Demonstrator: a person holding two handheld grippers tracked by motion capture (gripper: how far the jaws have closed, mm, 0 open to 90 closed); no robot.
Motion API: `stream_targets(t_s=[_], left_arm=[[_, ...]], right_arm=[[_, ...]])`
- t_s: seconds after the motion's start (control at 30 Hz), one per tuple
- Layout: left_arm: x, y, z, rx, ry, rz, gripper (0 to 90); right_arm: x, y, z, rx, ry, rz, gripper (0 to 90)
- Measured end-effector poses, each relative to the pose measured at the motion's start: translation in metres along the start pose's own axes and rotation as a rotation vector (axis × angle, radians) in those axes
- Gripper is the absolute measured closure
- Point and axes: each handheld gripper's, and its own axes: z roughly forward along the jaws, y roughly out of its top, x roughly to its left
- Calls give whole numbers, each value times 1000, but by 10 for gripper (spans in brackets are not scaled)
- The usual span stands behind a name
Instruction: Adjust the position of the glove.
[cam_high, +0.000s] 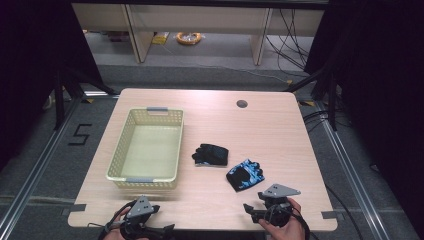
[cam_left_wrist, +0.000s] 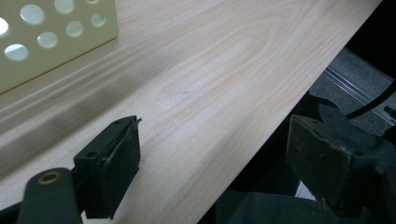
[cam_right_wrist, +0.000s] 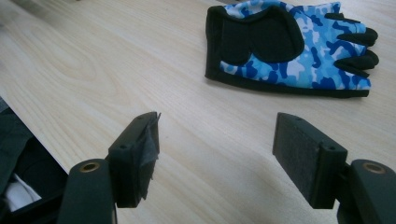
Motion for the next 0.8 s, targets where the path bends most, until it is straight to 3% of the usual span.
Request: stream_targets(t_s=[0.1, 0.13, 0.17, 0.2, 0.43, 0.47, 0.6, 0.8], left_arm=[[0, 0, -1, 7, 0, 3, 173], [0, 0, -1, 9, 1, 7, 173], [0, 0, -1, 9, 1, 7, 173], [-1, 0, 0, -5, -1, -9, 173], [0, 0, -1, 10, 7, -4, 173], [0, 0, -1, 9, 9, -2, 173], [-2, 0, 1, -10, 5, -10, 173], [0, 1, -1, 10, 11, 10, 173]], right_arm=[[0, 0, -2, 1, -18, -3, 331], [2, 0, -3, 3, -15, 35, 338], [2, 0, -3, 3, -15, 35, 338], [-1, 0, -2, -15, -25, 1, 340], [-3, 1, -4, -13, -21, -6, 352], [-4, 2, -3, -17, -35, -31, 353], [-3, 3, -4, -28, -30, -19, 365], [-2, 8, -2, -34, -11, -7, 390]])
